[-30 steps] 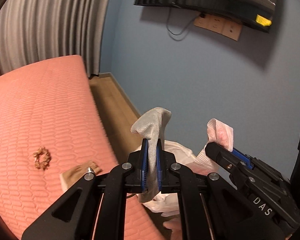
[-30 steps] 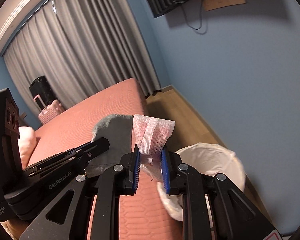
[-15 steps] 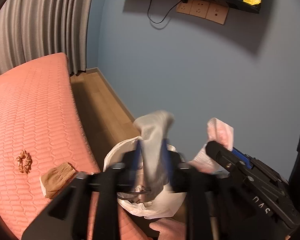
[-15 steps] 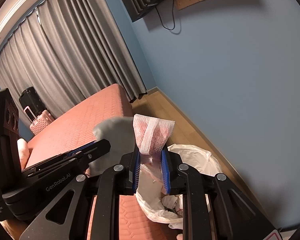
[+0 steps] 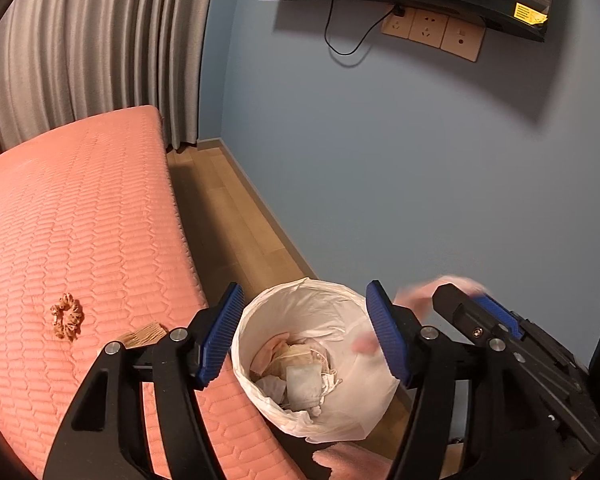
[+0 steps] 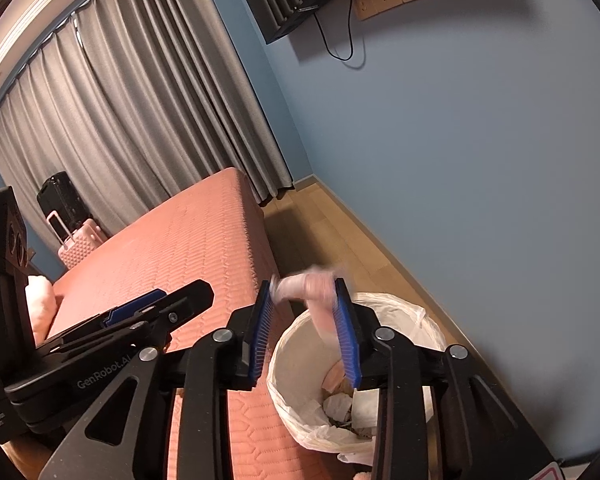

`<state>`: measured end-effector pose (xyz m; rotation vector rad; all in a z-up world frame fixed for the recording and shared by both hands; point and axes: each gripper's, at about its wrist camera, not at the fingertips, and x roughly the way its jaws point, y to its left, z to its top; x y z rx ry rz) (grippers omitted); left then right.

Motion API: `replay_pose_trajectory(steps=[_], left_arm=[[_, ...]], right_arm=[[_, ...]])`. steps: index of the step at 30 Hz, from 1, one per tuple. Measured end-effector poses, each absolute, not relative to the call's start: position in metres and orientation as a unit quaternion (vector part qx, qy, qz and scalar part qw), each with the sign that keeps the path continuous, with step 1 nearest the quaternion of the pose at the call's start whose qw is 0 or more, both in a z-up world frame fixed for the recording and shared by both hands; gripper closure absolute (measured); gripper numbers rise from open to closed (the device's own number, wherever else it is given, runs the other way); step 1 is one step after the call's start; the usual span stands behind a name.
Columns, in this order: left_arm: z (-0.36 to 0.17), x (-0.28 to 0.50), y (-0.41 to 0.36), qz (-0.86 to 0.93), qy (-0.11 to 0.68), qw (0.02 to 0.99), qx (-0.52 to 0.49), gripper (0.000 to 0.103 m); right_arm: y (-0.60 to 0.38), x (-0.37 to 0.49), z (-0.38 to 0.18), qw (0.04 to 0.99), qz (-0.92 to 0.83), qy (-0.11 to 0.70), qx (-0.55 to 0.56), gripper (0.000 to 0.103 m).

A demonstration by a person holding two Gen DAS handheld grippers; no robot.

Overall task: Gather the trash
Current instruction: 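Move both open tools back over the tan glove and scrunchie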

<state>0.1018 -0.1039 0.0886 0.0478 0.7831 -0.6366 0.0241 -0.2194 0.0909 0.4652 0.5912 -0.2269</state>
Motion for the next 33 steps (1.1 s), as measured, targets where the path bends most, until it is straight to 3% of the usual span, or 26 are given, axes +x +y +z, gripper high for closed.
replay_pose_trajectory(steps=[33], left_arm=[[0.087,0.114,-0.036,-0.263,0.377,0.888,-0.024,0.042]], right_arm=[[-0.168,0.037,0.099,0.928,-0.073,0.311,0.193,0.07]])
